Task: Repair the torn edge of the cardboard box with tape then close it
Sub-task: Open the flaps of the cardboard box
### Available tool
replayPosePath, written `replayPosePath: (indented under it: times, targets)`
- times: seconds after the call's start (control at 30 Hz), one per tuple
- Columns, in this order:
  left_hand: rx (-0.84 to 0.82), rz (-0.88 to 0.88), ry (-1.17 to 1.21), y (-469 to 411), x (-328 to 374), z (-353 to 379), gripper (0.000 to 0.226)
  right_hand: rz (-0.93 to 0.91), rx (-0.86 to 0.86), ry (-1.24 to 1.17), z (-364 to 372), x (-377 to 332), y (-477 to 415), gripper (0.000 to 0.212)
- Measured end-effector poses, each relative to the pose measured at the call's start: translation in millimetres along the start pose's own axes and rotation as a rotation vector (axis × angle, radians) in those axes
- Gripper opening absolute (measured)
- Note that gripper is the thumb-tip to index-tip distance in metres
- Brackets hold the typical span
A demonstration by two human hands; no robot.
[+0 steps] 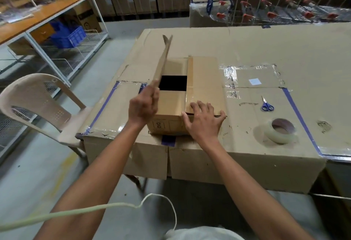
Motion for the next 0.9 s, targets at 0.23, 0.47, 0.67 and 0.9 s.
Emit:
replayPosePath:
  times: [0.23, 0.47, 0.67, 0.9]
  targets:
    - [0.456, -0.841, 0.585, 66, -108, -28, 0.037, 0.006, 0.005, 0.011, 0, -1, 0, 0.051]
    - [0.6, -1.351, 1.073, 136, -154, 19, 0.033, -0.013, 0.042, -0.016, -2, -1, -2, 0.045]
    - [0.3, -1.477, 0.986, 166, -158, 39, 0.032, -0.051, 0.078, 0.081, 0, -5, -2, 0.052]
    - [0.246, -1.356, 0.668, 161, -170, 23, 0.032, -0.232, 0.1, 0.366, -4, -22, -9, 0.046]
Point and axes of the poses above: each hand's wrist, its own y-axis away from the middle knuckle, its own z-axis out of the palm, x = y × z, the point moved 10 cm from there along -y, towards the middle knuckle, and after that the axes turned 13 degrees about -x, right-handed, at the moved point
